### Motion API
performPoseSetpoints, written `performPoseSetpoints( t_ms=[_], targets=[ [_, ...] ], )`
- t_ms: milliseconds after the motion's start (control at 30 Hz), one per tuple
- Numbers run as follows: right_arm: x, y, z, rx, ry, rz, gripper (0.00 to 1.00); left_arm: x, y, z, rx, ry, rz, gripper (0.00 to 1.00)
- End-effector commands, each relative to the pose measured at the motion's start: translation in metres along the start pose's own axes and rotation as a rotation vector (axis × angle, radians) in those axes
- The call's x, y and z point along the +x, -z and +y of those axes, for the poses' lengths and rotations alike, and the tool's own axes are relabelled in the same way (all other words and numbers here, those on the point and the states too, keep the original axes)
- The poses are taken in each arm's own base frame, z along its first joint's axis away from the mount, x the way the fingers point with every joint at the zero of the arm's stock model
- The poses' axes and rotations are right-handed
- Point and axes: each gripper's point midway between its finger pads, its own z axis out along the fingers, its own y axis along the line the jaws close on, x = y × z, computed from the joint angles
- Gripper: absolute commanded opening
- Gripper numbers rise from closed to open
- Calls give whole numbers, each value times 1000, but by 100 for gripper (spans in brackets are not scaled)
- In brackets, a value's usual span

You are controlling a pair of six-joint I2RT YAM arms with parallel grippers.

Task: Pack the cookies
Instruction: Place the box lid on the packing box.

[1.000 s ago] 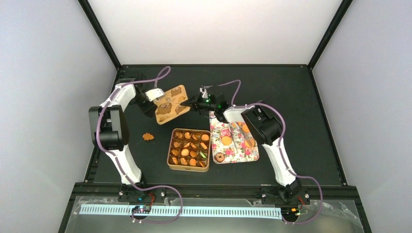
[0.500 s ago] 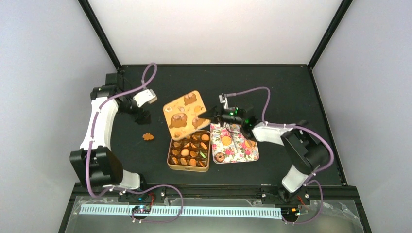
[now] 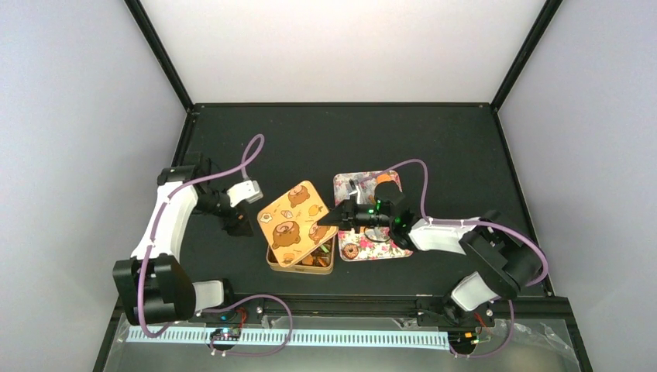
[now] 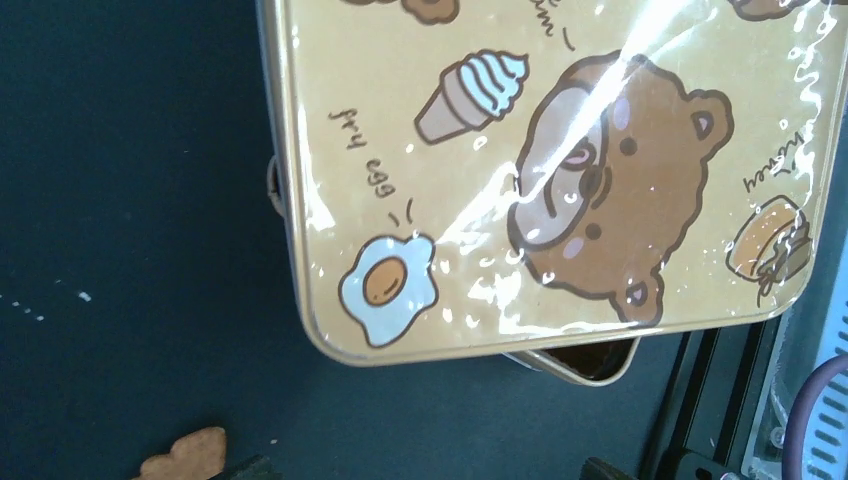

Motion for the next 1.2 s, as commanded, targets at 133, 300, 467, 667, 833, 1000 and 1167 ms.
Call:
performPoseSetpoints(
  t_ms=[133,300,467,667,833,1000,1167],
  targets=[
    [5,-8,5,-28,67,14,1,22,-27,-6,17,-119,60,80],
    [6,-7,-7,-11,60,3,1,32,-39,-2,-3,-127,86,79],
    [4,-4,-16,-35,48,-29,4,48,-57,9,-52,-167,158,79],
    [5,1,-34,10,38,-57,7,48,-67,10,-18,-149,182,76],
    [7,6,-41,22,37,-69,14,58,-76,16,-12,-115,234,74],
    [6,11,-52,66,37,-98,31,51,-82,27,-50,-35,228,70],
    [9,15,-59,146,74,-88,37,43,-82,26,-63,-25,176,68]
  ],
)
